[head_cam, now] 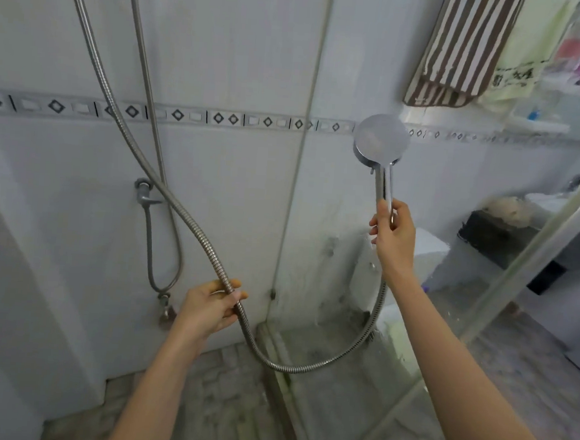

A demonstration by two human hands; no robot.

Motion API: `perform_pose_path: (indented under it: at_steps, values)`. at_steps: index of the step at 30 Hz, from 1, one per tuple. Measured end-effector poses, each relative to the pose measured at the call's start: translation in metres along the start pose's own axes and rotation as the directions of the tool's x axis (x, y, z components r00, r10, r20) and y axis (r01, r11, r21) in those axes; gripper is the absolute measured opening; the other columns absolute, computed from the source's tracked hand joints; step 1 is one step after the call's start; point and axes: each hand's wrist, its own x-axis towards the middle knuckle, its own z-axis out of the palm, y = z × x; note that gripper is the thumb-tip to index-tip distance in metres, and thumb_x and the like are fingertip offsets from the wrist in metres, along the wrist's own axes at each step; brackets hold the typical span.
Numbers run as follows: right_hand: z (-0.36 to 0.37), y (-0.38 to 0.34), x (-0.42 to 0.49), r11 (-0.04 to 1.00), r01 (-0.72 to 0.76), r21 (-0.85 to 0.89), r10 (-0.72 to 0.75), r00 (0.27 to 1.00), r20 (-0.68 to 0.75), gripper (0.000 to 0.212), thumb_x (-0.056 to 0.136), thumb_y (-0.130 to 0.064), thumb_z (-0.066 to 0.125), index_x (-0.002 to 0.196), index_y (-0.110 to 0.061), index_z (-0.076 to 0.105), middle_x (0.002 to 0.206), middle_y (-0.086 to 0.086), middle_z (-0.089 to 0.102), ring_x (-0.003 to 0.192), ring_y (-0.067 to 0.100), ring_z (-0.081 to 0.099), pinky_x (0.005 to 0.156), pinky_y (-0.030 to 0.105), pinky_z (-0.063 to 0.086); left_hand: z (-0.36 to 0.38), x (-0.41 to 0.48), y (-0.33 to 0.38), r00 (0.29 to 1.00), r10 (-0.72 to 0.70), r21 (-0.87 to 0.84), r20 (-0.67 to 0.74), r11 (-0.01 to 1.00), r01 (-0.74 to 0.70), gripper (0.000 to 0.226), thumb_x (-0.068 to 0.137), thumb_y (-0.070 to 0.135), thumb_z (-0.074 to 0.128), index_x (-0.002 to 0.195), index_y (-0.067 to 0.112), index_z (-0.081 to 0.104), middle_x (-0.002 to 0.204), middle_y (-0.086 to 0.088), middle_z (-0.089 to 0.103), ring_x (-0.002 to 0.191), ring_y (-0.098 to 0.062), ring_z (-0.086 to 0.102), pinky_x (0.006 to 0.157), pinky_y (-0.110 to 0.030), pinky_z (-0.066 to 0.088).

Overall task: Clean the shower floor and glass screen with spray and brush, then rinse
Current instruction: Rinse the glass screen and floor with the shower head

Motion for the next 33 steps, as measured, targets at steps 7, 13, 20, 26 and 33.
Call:
perform_pose_path:
  at_steps: [7, 13, 20, 26, 33]
  values:
    - [-0.057, 0.028, -0.068, 1.000, 0.020, -0.020, -0.021, 0.999, -0.031, 0.024, 0.099, -0.035, 0.047, 0.107, -0.014, 0.054, 0.077, 0.016, 0.058, 0.065, 0.014, 0.055, 0.062, 0.030, 0.048, 0.014, -0.014, -0.029, 1.000, 0.020, 0.059, -0.017, 0.998, -0.019, 0.017, 0.096, 0.002, 0.056, 0.091, 0.017, 0.061, 0.091, -0.004, 0.069, 0.090, -0.013, 0.062, 0.071, -0.024, 0.049]
    - [-0.099, 0.051, -0.112, 0.999, -0.014, -0.052, 0.014, 1.000, -0.005, 0.024, 0.100, -0.031, 0.046, 0.107, -0.009, 0.053, 0.078, 0.019, 0.058, 0.063, 0.011, 0.055, 0.057, 0.021, 0.047, 0.021, -0.026, -0.058, 0.998, 0.041, 0.115, -0.047, 0.993, -0.036, 0.011, 0.097, 0.001, 0.055, 0.102, 0.010, 0.060, 0.095, -0.006, 0.068, 0.093, -0.019, 0.062, 0.068, -0.023, 0.048]
    - [-0.133, 0.070, -0.155, 0.996, -0.070, -0.059, 0.074, 0.995, 0.061, 0.022, 0.099, -0.029, 0.047, 0.109, -0.011, 0.055, 0.075, 0.015, 0.058, 0.064, 0.017, 0.054, 0.058, 0.024, 0.047, 0.022, -0.033, -0.096, 0.998, 0.015, 0.167, -0.054, 0.986, -0.006, 0.020, 0.096, 0.000, 0.056, 0.089, 0.019, 0.059, 0.092, -0.005, 0.068, 0.084, -0.013, 0.064, 0.068, -0.027, 0.050]
    - [-0.151, 0.094, -0.193, 0.984, -0.140, -0.109, 0.146, 0.988, 0.043, 0.026, 0.097, -0.029, 0.047, 0.110, -0.009, 0.055, 0.075, 0.016, 0.058, 0.063, 0.016, 0.055, 0.058, 0.025, 0.049, 0.026, -0.035, -0.134, 0.999, -0.037, 0.200, -0.006, 0.979, 0.037, 0.023, 0.094, -0.001, 0.058, 0.087, 0.020, 0.058, 0.094, -0.010, 0.068, 0.095, -0.025, 0.062, 0.070, -0.029, 0.051]
    - [-0.154, 0.126, -0.251, 0.948, -0.264, -0.177, 0.274, 0.961, 0.039, 0.023, 0.098, -0.029, 0.045, 0.110, -0.012, 0.056, 0.075, 0.014, 0.059, 0.063, 0.012, 0.057, 0.055, 0.023, 0.049, 0.020, -0.044, -0.184, 0.985, -0.165, 0.322, 0.051, 0.936, 0.140, 0.027, 0.094, -0.007, 0.056, 0.082, 0.018, 0.056, 0.083, -0.006, 0.062, 0.079, -0.021, 0.057, 0.043, -0.009, 0.045]
